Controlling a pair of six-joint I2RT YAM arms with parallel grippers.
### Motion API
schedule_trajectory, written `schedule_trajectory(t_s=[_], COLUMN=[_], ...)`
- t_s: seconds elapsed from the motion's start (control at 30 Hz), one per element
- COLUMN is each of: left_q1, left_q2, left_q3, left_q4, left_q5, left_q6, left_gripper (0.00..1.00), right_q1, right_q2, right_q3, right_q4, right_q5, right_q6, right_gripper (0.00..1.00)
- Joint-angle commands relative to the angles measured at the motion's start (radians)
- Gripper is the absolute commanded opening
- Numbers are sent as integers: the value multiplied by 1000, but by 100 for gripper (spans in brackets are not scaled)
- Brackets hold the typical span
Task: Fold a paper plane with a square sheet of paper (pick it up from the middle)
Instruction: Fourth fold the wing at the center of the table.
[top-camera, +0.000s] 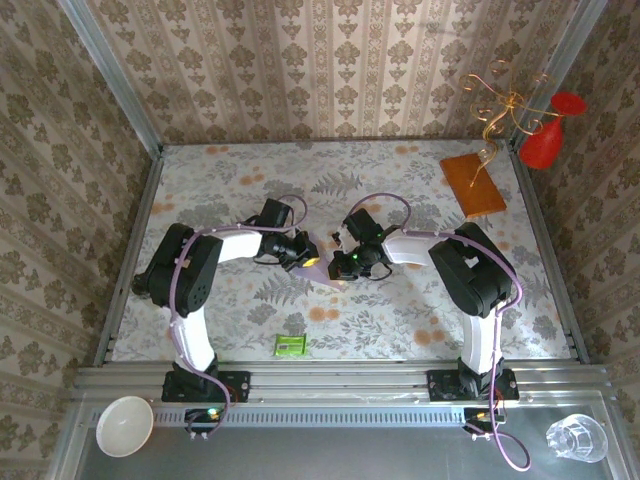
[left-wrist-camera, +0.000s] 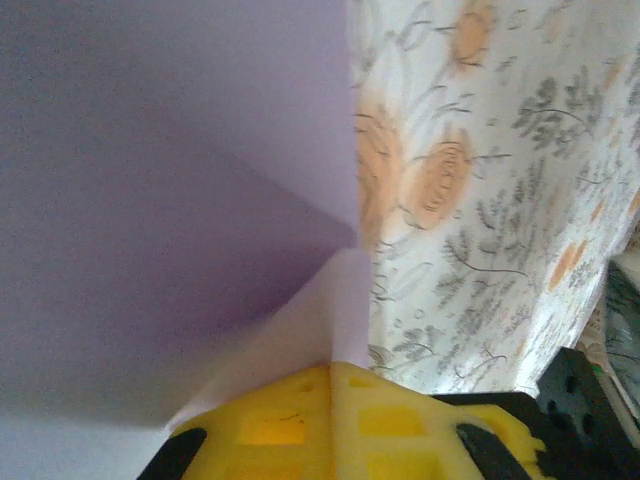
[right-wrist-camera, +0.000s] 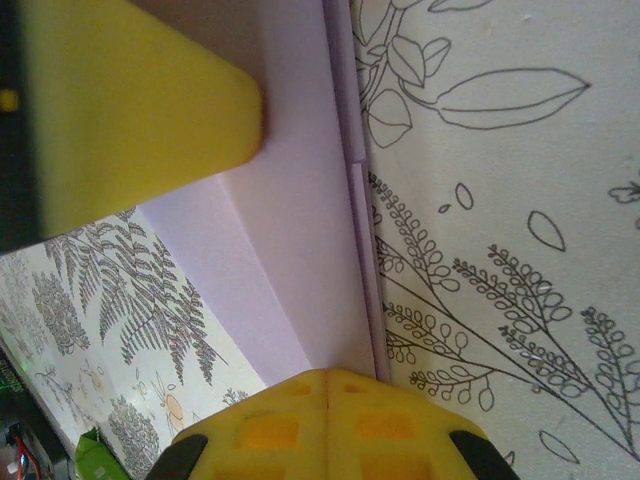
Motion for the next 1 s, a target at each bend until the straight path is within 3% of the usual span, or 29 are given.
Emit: schedule_trajectory(t_s=[0.0, 0.23, 0.5, 0.77, 0.97], left_q1=[-14, -51, -49, 31, 149], left_q2=[-79, -37, 26, 54, 86], left_q3=[-20, -53, -15, -23, 55], left_q4=[-10, 55, 22, -9, -113], left_q5=[-29, 3, -4, -17, -42], left_q6=[49, 31, 55, 93, 193], left_gripper=[9, 9, 9, 9, 9], right_q1=[0, 1, 1, 1, -1], right_q2=[49, 57, 68, 88, 90], right_q3=[-12, -7, -6, -25, -58], right_q4=[-120, -142, -165, -241, -257], right_q5=[92, 100, 108, 175, 202], right_q6=[1, 13, 13, 2, -3], right_gripper=[2, 2, 1, 1, 0])
